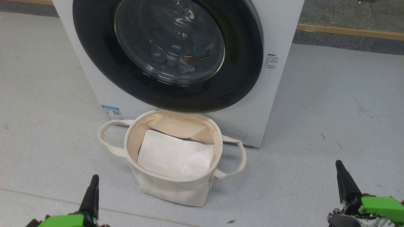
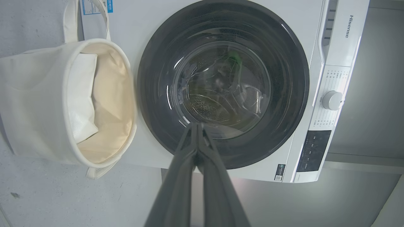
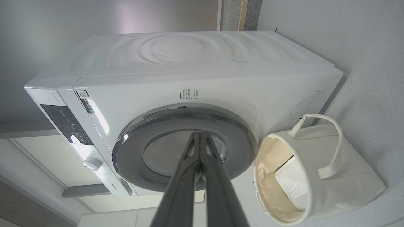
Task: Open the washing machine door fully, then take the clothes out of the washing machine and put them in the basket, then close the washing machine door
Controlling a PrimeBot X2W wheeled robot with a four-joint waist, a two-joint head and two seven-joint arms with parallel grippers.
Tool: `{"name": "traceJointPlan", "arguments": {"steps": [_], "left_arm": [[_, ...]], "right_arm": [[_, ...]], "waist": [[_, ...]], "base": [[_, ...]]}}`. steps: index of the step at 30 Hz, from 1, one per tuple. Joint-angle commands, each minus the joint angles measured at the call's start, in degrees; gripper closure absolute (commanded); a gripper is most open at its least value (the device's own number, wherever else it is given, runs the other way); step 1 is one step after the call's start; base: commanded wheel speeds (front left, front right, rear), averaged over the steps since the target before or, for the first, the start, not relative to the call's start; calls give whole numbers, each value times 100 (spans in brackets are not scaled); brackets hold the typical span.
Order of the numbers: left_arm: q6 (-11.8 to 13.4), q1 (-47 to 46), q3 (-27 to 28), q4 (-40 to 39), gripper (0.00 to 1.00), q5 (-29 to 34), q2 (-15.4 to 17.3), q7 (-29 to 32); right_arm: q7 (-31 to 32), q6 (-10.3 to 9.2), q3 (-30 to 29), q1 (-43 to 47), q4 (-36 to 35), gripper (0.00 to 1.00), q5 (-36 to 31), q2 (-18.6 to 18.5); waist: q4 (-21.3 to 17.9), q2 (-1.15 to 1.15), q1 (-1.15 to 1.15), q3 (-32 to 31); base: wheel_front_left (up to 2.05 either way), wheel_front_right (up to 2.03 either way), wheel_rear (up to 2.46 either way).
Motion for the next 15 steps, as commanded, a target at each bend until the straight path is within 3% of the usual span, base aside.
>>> {"name": "traceJointPlan", "arguments": {"steps": [1, 15], "left_arm": [[-41, -251, 194, -207, 100, -18, 37, 46], [-41, -251, 194, -207, 100, -18, 37, 46]], "right_arm": [[45, 1, 111, -278, -179, 100, -22, -36], [45, 1, 112, -278, -179, 100, -21, -36]], "waist": [[0, 0, 0, 0], [0, 0, 0, 0]], "base": [[0, 0, 0], [0, 0, 0]]}}
